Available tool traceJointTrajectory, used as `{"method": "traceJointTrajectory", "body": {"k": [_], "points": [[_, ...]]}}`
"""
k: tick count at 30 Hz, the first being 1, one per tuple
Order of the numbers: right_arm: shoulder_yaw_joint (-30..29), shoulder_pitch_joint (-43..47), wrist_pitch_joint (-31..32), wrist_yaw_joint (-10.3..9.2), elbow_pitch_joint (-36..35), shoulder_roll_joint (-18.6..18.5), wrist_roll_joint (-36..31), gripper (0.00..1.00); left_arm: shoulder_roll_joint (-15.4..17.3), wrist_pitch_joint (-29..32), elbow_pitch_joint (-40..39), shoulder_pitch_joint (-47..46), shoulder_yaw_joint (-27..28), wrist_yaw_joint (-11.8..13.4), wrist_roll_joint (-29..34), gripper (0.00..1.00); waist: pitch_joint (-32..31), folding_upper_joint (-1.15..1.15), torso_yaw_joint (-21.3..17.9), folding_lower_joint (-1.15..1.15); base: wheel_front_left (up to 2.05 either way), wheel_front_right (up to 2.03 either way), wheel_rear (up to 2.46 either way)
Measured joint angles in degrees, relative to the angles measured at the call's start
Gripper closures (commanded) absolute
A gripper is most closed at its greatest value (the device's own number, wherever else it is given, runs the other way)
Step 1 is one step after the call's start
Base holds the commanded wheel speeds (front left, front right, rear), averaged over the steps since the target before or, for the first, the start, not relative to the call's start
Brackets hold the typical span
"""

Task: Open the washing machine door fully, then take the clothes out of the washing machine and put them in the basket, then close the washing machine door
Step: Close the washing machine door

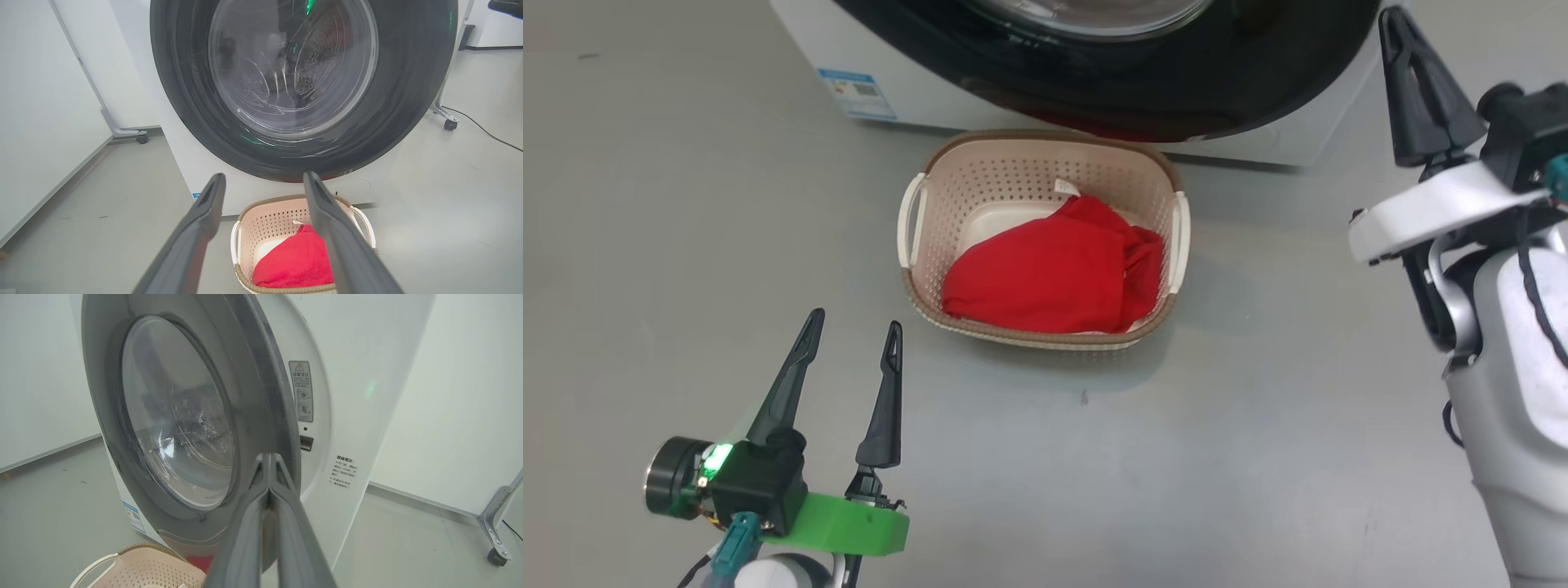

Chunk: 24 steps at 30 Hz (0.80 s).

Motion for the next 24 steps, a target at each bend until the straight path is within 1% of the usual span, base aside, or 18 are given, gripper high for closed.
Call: {"method": "traceJointTrajectory", "body": {"k": [1, 7, 9, 11, 17, 19, 22, 24], "points": [[0.03, -0.94, 0.20, 0.47, 0.43, -0.25, 0.03, 1.00, -0.05, -0.05, 0.31, -0.27, -0.08, 0.00, -0.01, 0.00, 0.43, 0.00, 0.50, 0.00, 0.00, 0.00, 0.00], [0.03, -5.61, 1.19, 1.90, 3.23, -0.58, 0.64, 1.00, -0.47, -0.75, 1.65, -1.44, -0.43, -0.01, -0.10, 0.00, 2.65, 0.00, 2.97, 0.00, 0.00, 0.00, 0.00], [-0.01, -7.10, 1.27, 1.92, 4.11, -0.60, 0.65, 1.00, -0.49, -0.83, 2.19, -1.87, -0.59, -0.01, -0.10, 0.00, 3.28, 0.00, 3.56, 0.00, 0.00, 0.00, 0.00], [-0.03, -8.25, 1.75, 2.44, 4.75, -0.59, 1.22, 1.00, -0.54, -1.18, 2.53, -2.29, -0.83, -0.01, -0.09, 0.00, 3.81, 0.00, 4.07, 0.00, 0.00, 0.00, 0.00], [-0.32, -11.49, 1.76, 2.47, 6.92, -0.58, 1.83, 1.00, -0.71, -1.68, 3.37, -3.64, -1.03, 0.00, -0.10, 0.00, 5.03, 0.00, 5.16, 0.00, 0.00, 0.00, 0.00], [-0.33, -12.56, 1.77, 2.98, 7.60, -0.59, 1.93, 1.00, -0.76, -1.68, 3.68, -3.90, -1.09, 0.00, -0.20, 0.00, 5.38, 0.00, 5.34, 0.00, 0.00, 0.00, 0.00], [-0.27, -13.88, 2.18, 3.07, 8.56, -0.81, 2.00, 1.00, -0.82, -1.71, 4.03, -4.20, -1.14, 0.02, -0.31, 0.00, 5.78, 0.00, 5.49, 0.00, 0.00, 0.00, 0.00], [-0.24, -14.96, 2.26, 3.47, 9.13, -1.21, 1.99, 1.00, -0.86, -1.77, 4.16, -4.58, -1.30, 0.08, -0.59, 0.00, 6.17, 0.00, 5.55, 0.00, 0.00, 0.00, 0.00]]}}
